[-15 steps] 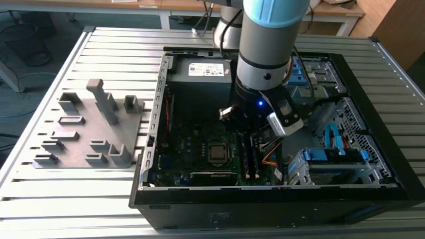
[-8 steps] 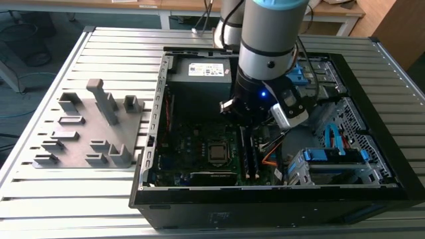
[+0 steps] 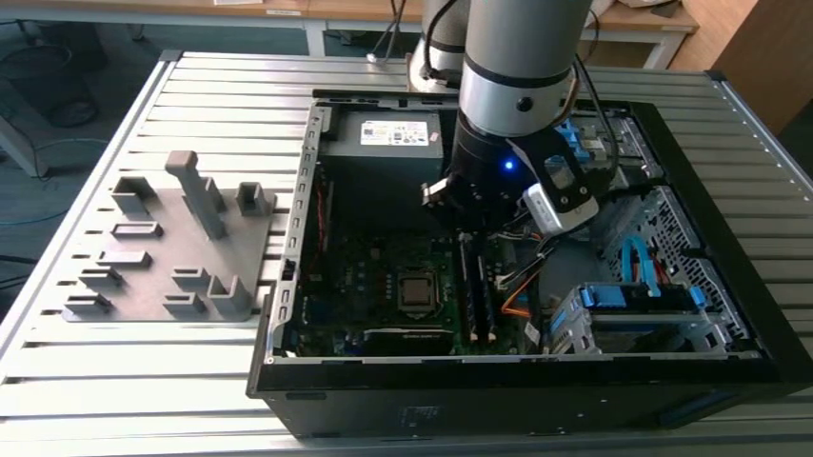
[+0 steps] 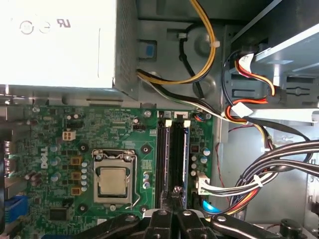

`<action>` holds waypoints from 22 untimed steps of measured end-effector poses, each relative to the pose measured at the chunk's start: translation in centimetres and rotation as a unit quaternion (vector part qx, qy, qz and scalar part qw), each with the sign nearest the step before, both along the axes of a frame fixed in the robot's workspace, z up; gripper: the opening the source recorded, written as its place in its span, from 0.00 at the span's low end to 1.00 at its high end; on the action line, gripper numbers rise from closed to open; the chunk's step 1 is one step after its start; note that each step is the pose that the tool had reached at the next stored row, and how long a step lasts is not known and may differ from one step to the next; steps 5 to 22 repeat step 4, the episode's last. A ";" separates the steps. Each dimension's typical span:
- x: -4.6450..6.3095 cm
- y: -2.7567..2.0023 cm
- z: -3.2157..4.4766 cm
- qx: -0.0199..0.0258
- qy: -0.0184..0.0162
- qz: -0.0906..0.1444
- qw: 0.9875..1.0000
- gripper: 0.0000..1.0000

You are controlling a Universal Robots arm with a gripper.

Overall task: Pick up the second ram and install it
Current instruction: 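Press down the second ram until it locks into place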

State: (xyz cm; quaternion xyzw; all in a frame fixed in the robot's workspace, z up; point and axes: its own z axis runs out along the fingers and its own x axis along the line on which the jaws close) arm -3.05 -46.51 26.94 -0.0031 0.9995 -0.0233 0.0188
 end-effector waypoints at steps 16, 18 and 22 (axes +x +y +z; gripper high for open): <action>0.0 0.00 0.04 0.000 0.000 0.000 1.000 0.10; 0.0 0.00 0.04 0.000 0.000 0.000 1.000 0.10; 0.0 0.00 0.04 0.000 0.000 0.000 1.000 0.10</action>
